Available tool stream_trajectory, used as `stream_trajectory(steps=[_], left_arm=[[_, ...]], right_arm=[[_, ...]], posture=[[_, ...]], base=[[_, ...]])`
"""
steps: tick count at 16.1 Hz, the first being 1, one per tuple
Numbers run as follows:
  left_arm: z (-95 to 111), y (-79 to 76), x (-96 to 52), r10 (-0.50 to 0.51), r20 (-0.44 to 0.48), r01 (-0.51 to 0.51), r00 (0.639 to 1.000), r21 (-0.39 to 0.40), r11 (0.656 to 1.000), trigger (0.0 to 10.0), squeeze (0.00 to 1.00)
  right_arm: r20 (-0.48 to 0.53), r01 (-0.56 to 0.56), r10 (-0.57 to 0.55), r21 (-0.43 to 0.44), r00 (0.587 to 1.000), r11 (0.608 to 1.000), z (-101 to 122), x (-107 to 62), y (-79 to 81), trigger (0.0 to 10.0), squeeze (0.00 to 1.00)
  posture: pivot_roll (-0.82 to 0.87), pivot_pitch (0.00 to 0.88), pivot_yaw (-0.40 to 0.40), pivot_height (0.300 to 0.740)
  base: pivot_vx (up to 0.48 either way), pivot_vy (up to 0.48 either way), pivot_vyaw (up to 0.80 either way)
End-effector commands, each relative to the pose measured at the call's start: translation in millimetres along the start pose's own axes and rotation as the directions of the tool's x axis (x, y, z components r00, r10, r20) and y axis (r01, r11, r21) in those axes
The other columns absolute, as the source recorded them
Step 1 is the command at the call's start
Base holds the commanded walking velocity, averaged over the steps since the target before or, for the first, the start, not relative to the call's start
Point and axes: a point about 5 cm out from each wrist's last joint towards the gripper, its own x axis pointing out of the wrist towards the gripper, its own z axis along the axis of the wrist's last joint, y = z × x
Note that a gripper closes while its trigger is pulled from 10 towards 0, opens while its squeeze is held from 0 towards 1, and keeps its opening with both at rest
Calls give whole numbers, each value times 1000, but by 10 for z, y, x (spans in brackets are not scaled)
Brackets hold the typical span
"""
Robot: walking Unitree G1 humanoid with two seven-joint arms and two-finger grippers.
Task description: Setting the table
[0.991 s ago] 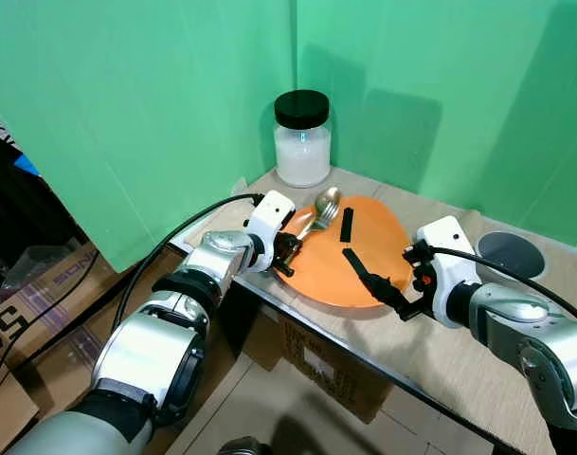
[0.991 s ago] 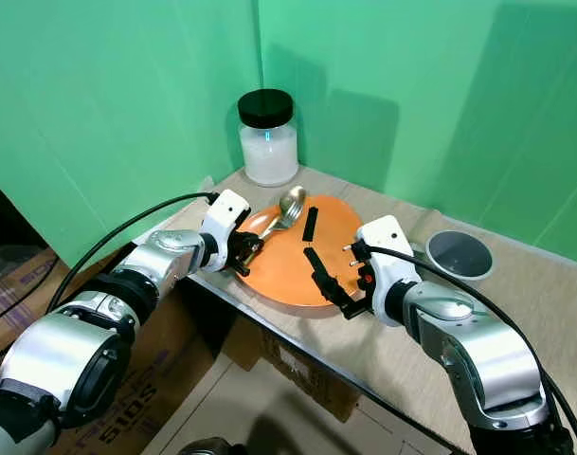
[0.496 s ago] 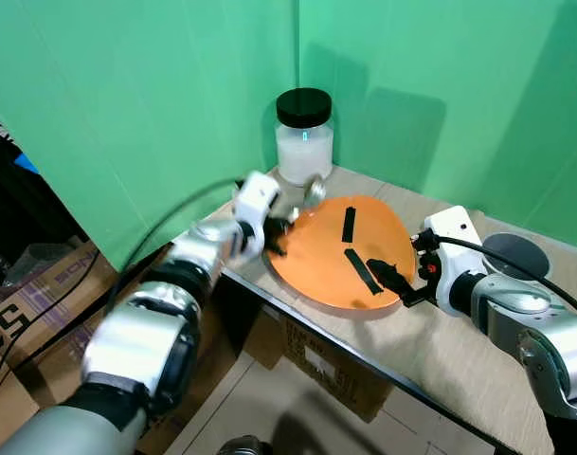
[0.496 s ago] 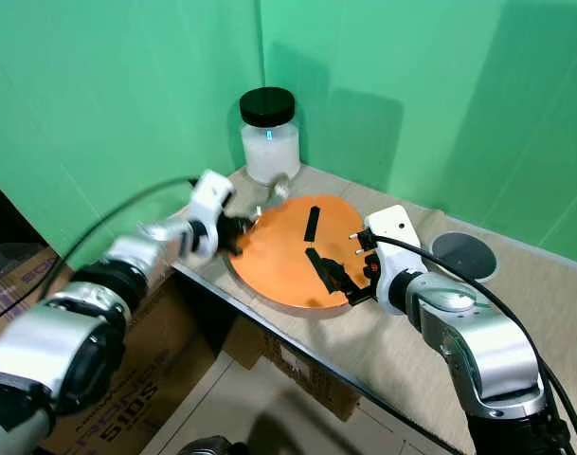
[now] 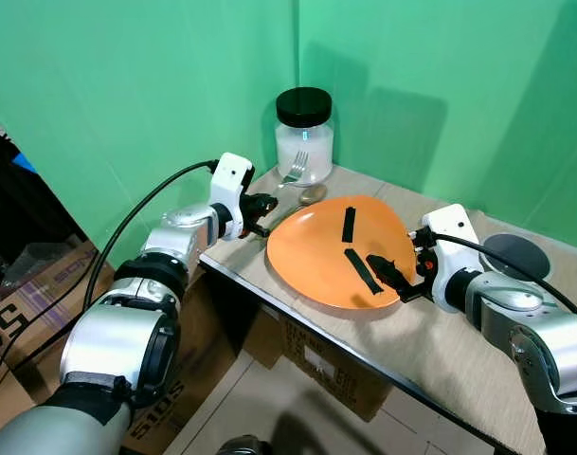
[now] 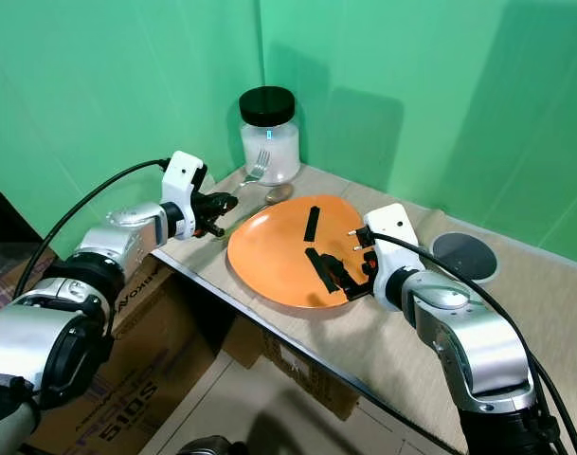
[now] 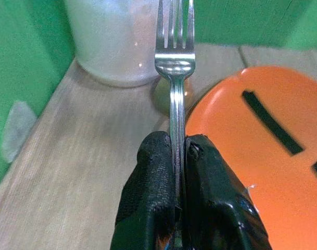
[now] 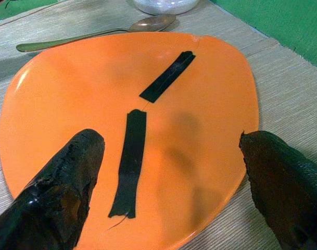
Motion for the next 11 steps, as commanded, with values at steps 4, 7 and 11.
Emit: stream_trajectory(steps=[4, 7, 11], left_arm=[[-113, 132, -91, 78, -68, -68, 995, 137, 988, 0, 0], [-193, 164, -116, 114, -106, -87, 988, 231, 969, 706, 0], [-198, 222, -137, 192, -122, -141, 974, 340, 930, 10000, 208]], right_arm=[[18, -11, 11, -10, 1000, 1000, 47, 20, 22, 10000, 0], [9, -11, 12, -14, 1000, 1000, 24, 5, 29, 10000, 0], [8, -14, 15, -20, 1000, 1000, 33, -19, 34, 10000, 0]], posture=[[-37, 0, 105, 740], [-44, 0, 99, 740], [-62, 0, 98, 740]], base=[[0, 0, 0], [0, 0, 0], [0, 0, 0]])
